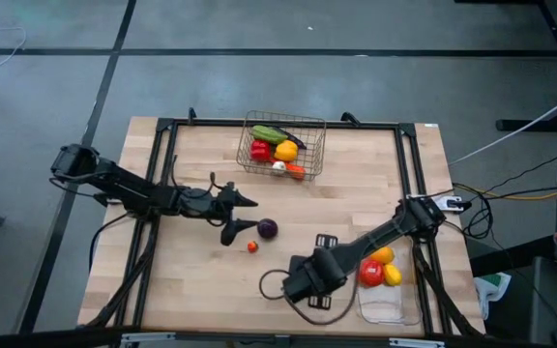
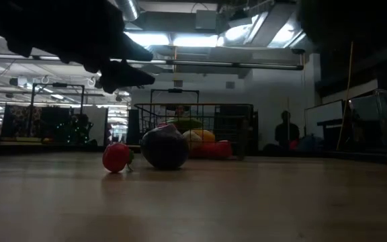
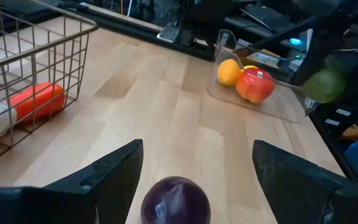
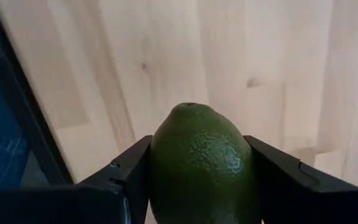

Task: Sort produce into baskets
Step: Put the green lime into the transparent bin, then put the purple plum into the wire basket

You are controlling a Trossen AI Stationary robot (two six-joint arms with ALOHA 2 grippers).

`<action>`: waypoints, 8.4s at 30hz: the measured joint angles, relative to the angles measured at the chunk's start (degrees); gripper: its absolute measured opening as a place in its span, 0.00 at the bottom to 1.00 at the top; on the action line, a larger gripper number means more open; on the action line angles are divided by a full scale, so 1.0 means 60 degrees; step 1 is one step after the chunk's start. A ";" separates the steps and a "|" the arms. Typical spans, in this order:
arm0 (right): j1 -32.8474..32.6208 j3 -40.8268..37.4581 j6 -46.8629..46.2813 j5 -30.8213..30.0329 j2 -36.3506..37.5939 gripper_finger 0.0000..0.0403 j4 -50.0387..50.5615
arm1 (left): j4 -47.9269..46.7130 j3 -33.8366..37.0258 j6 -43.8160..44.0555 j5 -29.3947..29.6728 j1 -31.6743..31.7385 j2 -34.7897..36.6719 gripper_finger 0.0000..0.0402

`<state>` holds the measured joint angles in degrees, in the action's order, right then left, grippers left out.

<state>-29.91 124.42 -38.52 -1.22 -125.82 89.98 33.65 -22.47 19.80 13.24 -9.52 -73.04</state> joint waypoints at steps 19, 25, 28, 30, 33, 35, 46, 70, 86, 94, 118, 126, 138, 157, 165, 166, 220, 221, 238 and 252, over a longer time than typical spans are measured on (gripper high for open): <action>-0.0991 -0.2717 -0.0649 -0.0529 0.1955 0.53 0.0005 | 0.0013 -0.0136 0.0461 0.0002 0.0001 -0.0269 0.75; -0.1395 -0.4874 -0.1300 -0.0410 0.3151 0.53 0.0014 | 0.0017 -0.0136 0.0503 0.0042 0.0025 -0.0269 0.75; -0.1638 -0.5957 -0.1517 -0.0795 0.3533 0.53 -0.0002 | 0.0014 -0.0136 0.0505 0.0179 0.0028 -0.0269 0.75; -0.1676 -0.6532 -0.1548 -0.0836 0.3581 0.53 -0.0041 | 0.0015 -0.0136 0.0505 0.0199 0.0029 -0.0269 0.75; -0.1657 -0.7182 -0.1550 -0.0786 0.3581 0.53 -0.0116 | 0.0015 -0.0136 0.0505 0.0199 0.0029 -0.0269 0.75; -0.1631 -0.7578 -0.1545 -0.0761 0.3588 0.53 -0.0388 | 0.0013 -0.0136 0.0505 0.0199 0.0029 -0.0269 0.75; -0.1636 -0.8029 -0.1537 -0.0572 0.3588 0.62 -0.0569 | 0.0011 -0.0132 0.0501 0.0211 0.0029 -0.0269 0.75; -0.1636 -0.8029 -0.1552 -0.0545 0.3588 0.97 -0.0579 | 0.0010 -0.0121 0.0460 0.0235 0.0036 -0.0269 0.74; -0.1636 -0.8025 -0.1570 -0.0541 0.3585 0.97 -0.0587 | -0.0003 -0.0121 0.0085 0.0257 0.0146 -0.0269 0.84; -0.1636 -0.8025 -0.1570 -0.0541 0.3581 0.97 -0.0583 | 0.0373 -0.0236 0.0513 0.0232 0.0146 -0.0269 0.98; -0.1636 -0.8021 -0.1570 -0.0446 0.3577 0.97 -0.1002 | -0.1347 -0.3420 -0.1123 0.0254 -0.0589 -0.1703 0.97; -0.1636 -0.8021 -0.1570 -0.0439 0.3577 0.97 -0.1018 | -0.6928 -0.5685 -0.1255 0.0268 -0.0471 -0.2739 0.97; -0.1636 -0.8014 -0.1566 -0.0435 0.3574 0.97 -0.1031 | -0.8706 -0.6070 -0.0643 0.0232 -0.0188 -0.3726 0.97; -0.1636 -0.8014 -0.1570 -0.0432 0.3574 0.97 -0.1095 | -0.8398 -0.6066 -0.0643 -0.0118 -0.0049 -0.5230 0.97; -0.1636 -0.8014 -0.1570 -0.0431 0.3574 0.97 -0.1137 | -0.8436 -0.6063 -0.0675 -0.0041 0.0134 -0.5275 0.88; -0.1636 -0.8014 -0.1570 -0.0432 0.3574 0.97 -0.1139 | -0.8433 -0.6063 -0.0672 -0.0038 0.0160 -0.5275 0.85; -0.1636 -0.8018 -0.1570 -0.0432 0.3577 0.97 -0.1828 | -1.1752 -1.0321 -0.2100 -0.0296 0.5371 -0.5260 0.78; -0.1636 -0.8018 -0.1570 -0.0432 0.3577 0.97 -0.1829 | -1.1748 -1.0238 -0.2100 -0.0396 0.5377 -0.5260 0.78; -0.1636 -0.8018 -0.1566 -0.0432 0.3577 0.97 -0.1844 | -1.1025 -0.8922 -0.2074 -0.0515 0.5337 -0.5264 0.78; -0.1639 -0.8018 -0.1566 -0.0432 0.3581 0.97 -0.1844 | -1.0498 -0.8922 -0.2501 -0.0511 0.5336 -0.5264 0.78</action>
<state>-39.74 76.31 -47.92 -3.81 -104.33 78.91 -29.34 -76.01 4.79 10.17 22.50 -104.62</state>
